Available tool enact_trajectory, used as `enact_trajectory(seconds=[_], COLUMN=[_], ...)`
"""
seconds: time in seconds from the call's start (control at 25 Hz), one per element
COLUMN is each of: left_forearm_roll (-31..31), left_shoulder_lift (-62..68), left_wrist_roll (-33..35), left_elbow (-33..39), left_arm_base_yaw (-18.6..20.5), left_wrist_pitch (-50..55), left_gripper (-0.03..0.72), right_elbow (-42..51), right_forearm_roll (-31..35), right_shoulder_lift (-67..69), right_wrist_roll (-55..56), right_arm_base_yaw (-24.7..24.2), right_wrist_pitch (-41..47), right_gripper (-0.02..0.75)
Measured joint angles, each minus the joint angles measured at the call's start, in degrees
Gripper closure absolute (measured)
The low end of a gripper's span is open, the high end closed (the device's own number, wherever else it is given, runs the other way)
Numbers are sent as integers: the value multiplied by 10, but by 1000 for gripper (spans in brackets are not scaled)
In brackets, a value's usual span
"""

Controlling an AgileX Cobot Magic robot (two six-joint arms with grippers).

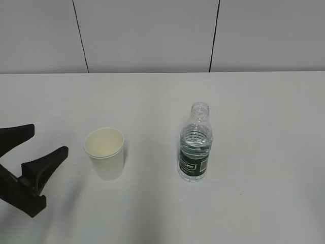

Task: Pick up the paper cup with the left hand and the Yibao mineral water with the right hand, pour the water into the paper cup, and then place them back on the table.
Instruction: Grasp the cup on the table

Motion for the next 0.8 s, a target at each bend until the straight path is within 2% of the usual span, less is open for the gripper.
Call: enact_trajectory(seconds=[0.08,0.16,0.32,0.48,0.8], left_forearm_roll=[-11,-15,-8,-2,20], left_shoulder_lift=[42,96,177,206,262], left_wrist_roll=[-2,-4,-4,-4,-4], left_elbow=[19,29,29,22,-38], left_arm_base_yaw=[0,0,0,0,0], left_wrist_pitch=[-83,-103,-108,-111,-116], left_gripper=[169,172,174,175,177], right_elbow=[0,0,0,0,0], right_forearm_roll=[0,0,0,0,0], right_shoulder_lift=[0,0,0,0,0], right_wrist_roll=[0,0,0,0,0], right_arm_base_yaw=[0,0,0,0,0], right_wrist_pitch=[0,0,0,0,0], right_gripper=[239,239,239,239,239])
